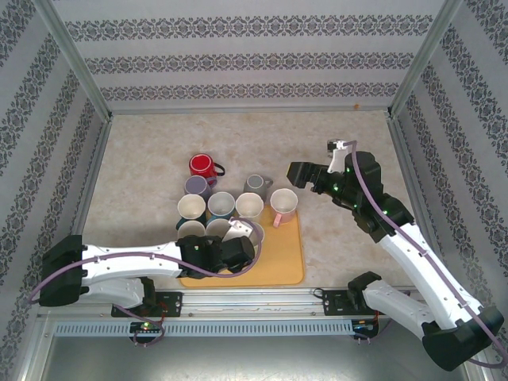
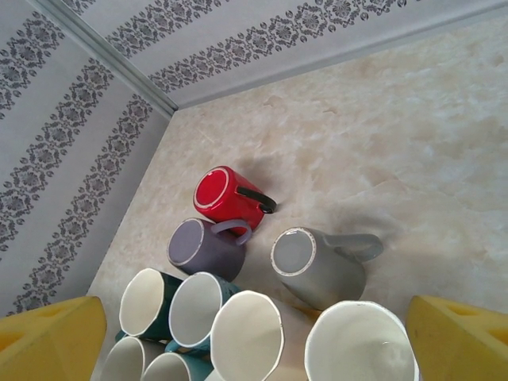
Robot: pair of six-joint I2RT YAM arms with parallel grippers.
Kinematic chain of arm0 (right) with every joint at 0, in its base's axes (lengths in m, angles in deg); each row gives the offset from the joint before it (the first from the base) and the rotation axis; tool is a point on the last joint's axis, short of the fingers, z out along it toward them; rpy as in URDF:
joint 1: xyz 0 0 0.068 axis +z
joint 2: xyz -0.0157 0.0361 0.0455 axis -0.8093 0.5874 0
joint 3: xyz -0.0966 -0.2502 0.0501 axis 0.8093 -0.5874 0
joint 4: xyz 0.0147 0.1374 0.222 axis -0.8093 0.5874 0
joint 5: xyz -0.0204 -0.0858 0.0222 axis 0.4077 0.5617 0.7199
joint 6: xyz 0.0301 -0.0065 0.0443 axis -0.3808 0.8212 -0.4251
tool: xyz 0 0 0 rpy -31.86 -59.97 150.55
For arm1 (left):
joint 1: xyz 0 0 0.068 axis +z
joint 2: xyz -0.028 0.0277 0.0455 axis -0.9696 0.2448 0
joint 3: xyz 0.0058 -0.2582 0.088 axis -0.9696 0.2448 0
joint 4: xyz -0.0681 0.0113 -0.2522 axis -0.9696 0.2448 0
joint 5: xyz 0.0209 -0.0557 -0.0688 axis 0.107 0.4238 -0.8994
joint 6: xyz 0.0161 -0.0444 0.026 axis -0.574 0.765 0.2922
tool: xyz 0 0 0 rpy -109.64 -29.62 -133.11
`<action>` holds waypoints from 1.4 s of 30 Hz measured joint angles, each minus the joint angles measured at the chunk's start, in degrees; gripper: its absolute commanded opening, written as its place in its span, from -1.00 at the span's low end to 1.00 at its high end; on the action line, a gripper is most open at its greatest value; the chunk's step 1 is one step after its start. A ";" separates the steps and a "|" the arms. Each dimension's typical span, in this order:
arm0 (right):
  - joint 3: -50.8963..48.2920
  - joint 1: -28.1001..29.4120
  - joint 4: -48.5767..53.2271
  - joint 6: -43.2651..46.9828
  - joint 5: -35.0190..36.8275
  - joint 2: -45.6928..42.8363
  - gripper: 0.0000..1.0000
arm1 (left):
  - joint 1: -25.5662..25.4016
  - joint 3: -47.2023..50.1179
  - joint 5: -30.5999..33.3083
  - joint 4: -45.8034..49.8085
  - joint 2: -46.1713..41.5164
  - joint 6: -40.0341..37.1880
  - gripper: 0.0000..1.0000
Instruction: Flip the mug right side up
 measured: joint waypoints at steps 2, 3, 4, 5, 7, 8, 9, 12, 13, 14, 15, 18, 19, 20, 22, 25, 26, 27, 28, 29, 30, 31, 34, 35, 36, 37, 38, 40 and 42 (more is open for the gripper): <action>0.00 0.00 0.00 0.44 -0.04 0.24 0.93 | 0.00 0.00 -0.20 0.02 -1.16 -0.13 -0.25; 0.02 0.00 0.02 0.70 -0.20 0.48 0.93 | 0.00 0.00 -0.48 0.02 -1.97 -0.37 -0.25; 0.07 0.00 0.04 0.96 -0.39 0.79 0.93 | 0.00 -0.02 -0.83 0.04 -2.84 -0.83 -0.25; 0.20 0.00 0.20 1.42 -0.61 1.20 0.93 | 0.00 -0.13 -1.09 0.26 -3.61 -1.22 -0.25; 0.96 0.11 0.76 2.64 -1.31 2.62 0.93 | 0.20 -1.16 -1.77 1.62 -5.40 -2.45 -0.25; 1.55 0.26 1.31 3.32 -1.53 3.43 0.93 | 0.57 -1.90 -2.21 2.40 -5.97 -3.02 -0.25; 2.45 0.48 1.92 4.17 -1.77 4.63 0.93 | 1.44 -2.97 -3.04 3.28 -6.69 -3.78 -0.25; 5.51 1.68 3.91 6.82 -2.05 8.22 0.93 | 6.73 -6.21 -6.99 5.14 -9.62 -6.21 -0.24; 6.73 2.23 4.59 7.85 -2.10 9.64 0.93 | 9.27 -7.34 -8.85 5.70 -10.78 -7.13 -0.24; 7.87 2.75 5.22 8.72 -2.14 10.99 0.93 | 11.74 -8.39 -10.49 6.12 -11.76 -7.89 -0.24; 9.14 3.37 5.88 9.75 -2.14 12.57 0.93 | 14.51 -9.53 -12.15 6.45 -12.70 -8.79 -0.24; 13.18 5.25 8.02 13.31 -1.53 17.55 0.94 | 22.47 -12.87 -16.15 7.32 -14.19 -11.52 -0.24; 14.73 5.90 8.74 14.69 -0.98 19.47 0.94 | 24.83 -13.88 -17.09 7.48 -14.29 -12.50 -0.24; 16.24 6.40 9.42 16.00 -0.33 21.40 0.93 | 26.80 -14.69 -17.73 7.58 -14.32 -13.49 -0.24; 18.69 6.88 10.67 18.45 0.48 24.90 0.93 | 29.29 -15.21 -18.18 7.54 -14.38 -15.17 -0.24; 22.91 6.99 12.96 21.40 0.96 31.04 0.92 | 31.28 -14.03 -18.45 6.82 -15.17 -17.05 -0.23; 24.35 7.02 13.60 22.25 1.07 33.29 0.93 | 31.71 -13.05 -18.53 6.25 -15.74 -17.51 -0.23; 25.57 7.15 14.27 23.04 1.11 35.23 0.93 | 32.02 -12.02 -18.67 5.66 -16.33 -17.84 -0.23; 27.04 7.39 15.23 23.85 1.38 37.46 0.94 | 32.35 -10.60 -18.73 5.11 -17.07 -18.16 -0.23; 28.57 7.56 16.31 24.68 1.62 39.60 0.95 | 32.65 -9.55 -18.95 5.01 -17.59 -18.49 -0.23; 30.10 7.87 17.31 25.35 1.79 41.72 0.95 | 32.89 -8.98 -19.06 5.03 -17.90 -18.78 -0.23; 31.87 8.28 18.62 26.10 2.10 43.98 0.96 | 33.16 -8.61 -19.32 5.01 -18.10 -19.12 -0.23; 36.50 9.75 21.27 27.93 3.54 49.88 0.95 | 33.73 -8.41 -19.56 4.76 -19.06 -19.96 -0.21; 37.73 10.14 22.18 28.46 4.09 51.45 0.95 | 33.75 -8.39 -19.58 4.74 -19.56 -20.17 -0.21; 38.77 10.43 22.97 28.81 4.57 52.78 0.96 | 33.81 -8.39 -19.63 4.66 -19.98 -20.39 -0.20; 39.93 10.51 23.74 29.20 5.01 54.23 0.95 | 33.88 -8.37 -19.85 4.50 -20.50 -20.57 -0.20; 41.11 10.75 24.44 29.46 5.62 55.60 0.95 | 33.94 -8.37 -20.02 4.33 -20.81 -20.68 -0.20; 42.97 10.84 25.62 30.16 6.56 57.77 0.95 | 34.12 -8.37 -20.33 4.09 -21.09 -20.81 -0.20; 44.74 10.84 26.73 30.56 7.41 59.76 0.95 | 34.12 -8.37 -20.65 3.96 -21.07 -20.83 -0.20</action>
